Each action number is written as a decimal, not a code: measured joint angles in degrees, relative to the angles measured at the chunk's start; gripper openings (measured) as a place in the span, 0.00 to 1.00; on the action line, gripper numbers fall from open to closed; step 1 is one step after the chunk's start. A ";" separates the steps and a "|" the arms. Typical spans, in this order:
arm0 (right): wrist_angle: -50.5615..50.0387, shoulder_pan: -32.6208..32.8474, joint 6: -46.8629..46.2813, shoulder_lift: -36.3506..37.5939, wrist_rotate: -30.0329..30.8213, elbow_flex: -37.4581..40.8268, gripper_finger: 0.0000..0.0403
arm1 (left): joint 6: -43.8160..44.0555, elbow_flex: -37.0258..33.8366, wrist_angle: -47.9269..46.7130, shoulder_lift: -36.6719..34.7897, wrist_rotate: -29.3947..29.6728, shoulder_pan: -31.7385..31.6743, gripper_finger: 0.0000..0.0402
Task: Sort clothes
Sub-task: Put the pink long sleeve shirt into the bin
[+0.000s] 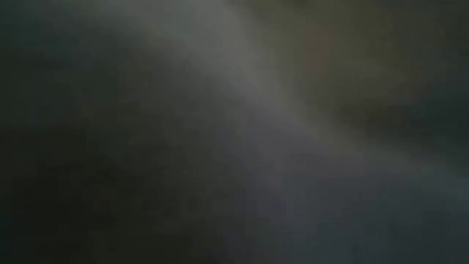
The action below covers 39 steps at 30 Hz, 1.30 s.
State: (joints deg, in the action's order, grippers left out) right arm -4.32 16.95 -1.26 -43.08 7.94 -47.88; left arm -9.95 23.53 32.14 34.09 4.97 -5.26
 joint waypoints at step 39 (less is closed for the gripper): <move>-22.25 10.14 -13.90 -40.25 -7.12 -8.47 0.66 | 11.65 0.02 -12.15 0.26 -0.01 -0.04 0.04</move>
State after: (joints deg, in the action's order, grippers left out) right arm -26.56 27.09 -15.16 -83.33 0.82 -56.35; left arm 1.70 23.55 19.99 34.35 4.97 -5.30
